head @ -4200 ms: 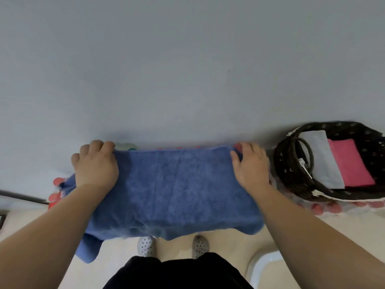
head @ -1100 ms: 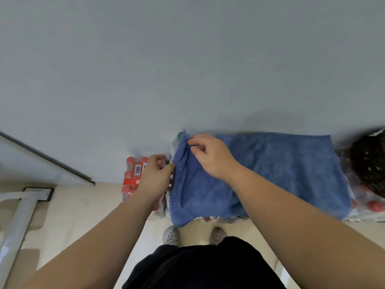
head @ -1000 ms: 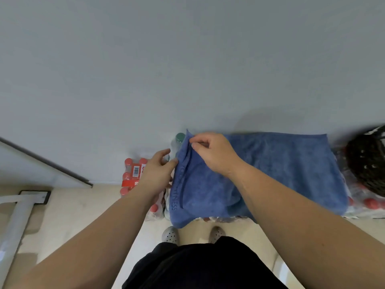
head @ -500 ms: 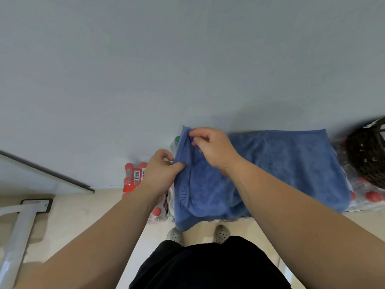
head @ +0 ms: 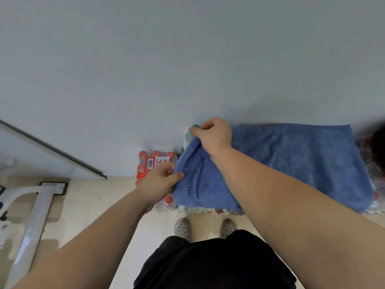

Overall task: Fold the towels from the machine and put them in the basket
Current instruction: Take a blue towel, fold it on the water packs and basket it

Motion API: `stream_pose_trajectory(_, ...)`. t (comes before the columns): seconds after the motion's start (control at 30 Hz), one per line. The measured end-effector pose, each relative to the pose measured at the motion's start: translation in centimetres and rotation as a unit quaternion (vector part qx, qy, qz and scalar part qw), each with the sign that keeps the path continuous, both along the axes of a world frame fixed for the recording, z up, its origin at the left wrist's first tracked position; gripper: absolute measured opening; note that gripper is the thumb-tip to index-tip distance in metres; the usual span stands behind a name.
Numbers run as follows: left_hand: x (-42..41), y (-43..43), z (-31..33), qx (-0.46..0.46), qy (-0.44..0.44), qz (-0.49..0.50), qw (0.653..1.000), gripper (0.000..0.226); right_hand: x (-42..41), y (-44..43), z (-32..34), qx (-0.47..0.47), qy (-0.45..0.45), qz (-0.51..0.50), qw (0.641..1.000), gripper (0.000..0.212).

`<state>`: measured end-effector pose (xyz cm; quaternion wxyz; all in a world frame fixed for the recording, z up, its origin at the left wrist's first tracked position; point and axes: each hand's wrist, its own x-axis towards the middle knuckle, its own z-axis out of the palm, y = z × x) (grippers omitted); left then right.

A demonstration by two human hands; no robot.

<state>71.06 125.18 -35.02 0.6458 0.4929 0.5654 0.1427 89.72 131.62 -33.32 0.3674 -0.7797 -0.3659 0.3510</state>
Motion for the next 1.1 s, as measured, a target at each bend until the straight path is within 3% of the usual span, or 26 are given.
stream_pose_trajectory(0.13,-0.1,-1.0,-0.3,-0.008,0.017,-0.076,0.997,0.011,-0.7,0.9,-0.1,0.025,-0.03,0.042,0.998,0.023)
stream_pose_trajectory(0.3,-0.4,-1.5,-1.1,-0.012,0.024,-0.029,0.999,0.014,-0.4,1.1,-0.6,0.006,-0.02,0.16,0.987,0.027)
stream_pose_trajectory(0.4,-0.8,-1.7,-1.4,-0.022,0.007,-0.024,0.999,0.015,0.1,0.0,-1.4,-0.04,-0.175,0.304,0.936,0.04)
stream_pose_trajectory(0.5,-0.9,-1.9,-1.6,-0.004,0.006,-0.02,1.0,0.024,-0.4,-1.2,-1.5,-0.034,-0.332,0.373,0.866,0.055)
stream_pose_trajectory(0.57,-0.9,-2.0,-1.5,0.016,0.001,-0.009,1.0,0.042,-1.3,-1.6,-0.9,-0.037,-0.373,0.397,0.838,0.041)
stream_pose_trajectory(0.63,-0.7,-2.1,-1.2,0.049,-0.012,-0.012,0.999,0.058,-2.4,-1.7,-0.2,-0.045,-0.339,0.374,0.862,0.016)
stream_pose_trajectory(0.73,-0.2,-2.1,-0.8,0.098,-0.034,-0.039,0.994,0.065,-3.2,-1.6,0.4,-0.073,-0.249,0.308,0.915,0.035)
stream_pose_trajectory(0.83,0.5,-2.2,-0.2,0.147,-0.011,-0.09,0.985,0.06,-3.3,-1.3,1.0,-0.124,-0.244,0.315,0.909,0.048)
stream_pose_trajectory(0.93,1.1,-2.5,0.1,0.178,0.01,-0.12,0.977,0.056,-2.6,-0.6,1.4,-0.139,-0.295,0.301,0.896,0.035)
stream_pose_trajectory(1.0,1.4,-2.8,0.2,0.174,0.02,-0.115,0.978,0.049,-1.8,-0.4,1.6,-0.13,-0.287,0.282,0.906,0.03)
stream_pose_trajectory(1.1,1.4,-3.3,-0.3,0.123,0.022,-0.079,0.989,0.024,-0.7,-0.3,1.3,-0.076,-0.121,0.193,0.971,0.043)
